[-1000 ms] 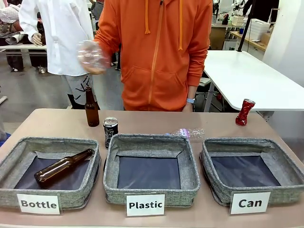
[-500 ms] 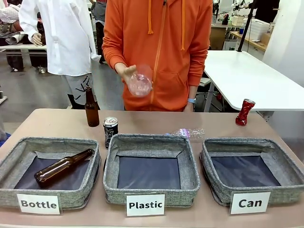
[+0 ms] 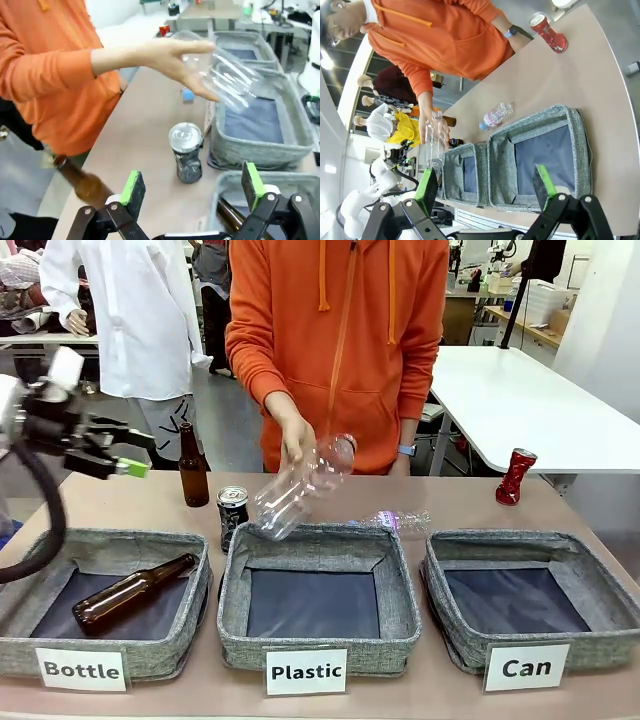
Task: Sort the can waste into the basket.
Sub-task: Pick up the can waste from the table and place it in the right Fabric basket.
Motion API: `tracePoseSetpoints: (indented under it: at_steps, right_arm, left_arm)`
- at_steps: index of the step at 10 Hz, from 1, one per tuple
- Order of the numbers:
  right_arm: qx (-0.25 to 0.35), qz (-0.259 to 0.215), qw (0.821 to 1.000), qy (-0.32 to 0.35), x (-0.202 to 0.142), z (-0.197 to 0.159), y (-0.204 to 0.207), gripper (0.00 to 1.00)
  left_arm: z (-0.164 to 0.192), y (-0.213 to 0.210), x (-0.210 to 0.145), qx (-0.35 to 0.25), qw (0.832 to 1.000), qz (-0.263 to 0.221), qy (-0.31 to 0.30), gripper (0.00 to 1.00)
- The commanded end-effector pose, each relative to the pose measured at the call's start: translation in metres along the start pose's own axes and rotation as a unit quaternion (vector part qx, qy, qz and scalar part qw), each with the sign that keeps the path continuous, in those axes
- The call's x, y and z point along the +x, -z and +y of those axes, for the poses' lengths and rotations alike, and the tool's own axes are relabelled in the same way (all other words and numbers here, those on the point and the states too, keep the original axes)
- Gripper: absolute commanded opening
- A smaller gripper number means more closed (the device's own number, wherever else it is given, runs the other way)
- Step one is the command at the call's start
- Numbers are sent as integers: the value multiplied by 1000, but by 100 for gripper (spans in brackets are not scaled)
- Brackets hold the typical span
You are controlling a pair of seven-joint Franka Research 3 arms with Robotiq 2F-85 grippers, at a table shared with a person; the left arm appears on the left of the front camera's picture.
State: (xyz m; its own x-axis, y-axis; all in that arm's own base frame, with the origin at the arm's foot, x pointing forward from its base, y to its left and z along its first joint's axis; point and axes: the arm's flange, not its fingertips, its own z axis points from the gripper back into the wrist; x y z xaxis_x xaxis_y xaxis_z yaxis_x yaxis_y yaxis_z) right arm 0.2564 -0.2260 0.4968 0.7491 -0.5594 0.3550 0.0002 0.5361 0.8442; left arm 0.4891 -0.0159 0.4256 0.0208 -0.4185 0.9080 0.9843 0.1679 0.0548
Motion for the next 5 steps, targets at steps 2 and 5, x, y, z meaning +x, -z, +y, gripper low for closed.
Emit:
tracePoseSetpoints:
  at_steps: [2, 5]
  right_arm:
    - [12, -7, 1000, -12, 2, -1, 0, 100]
    - [12, -7, 1000, -12, 2, -1, 0, 100]
  left_arm:
    - [34, -38, -16, -127, 990, 62, -18, 100]
    - [-47, -134, -54, -78, 997, -8, -4, 100]
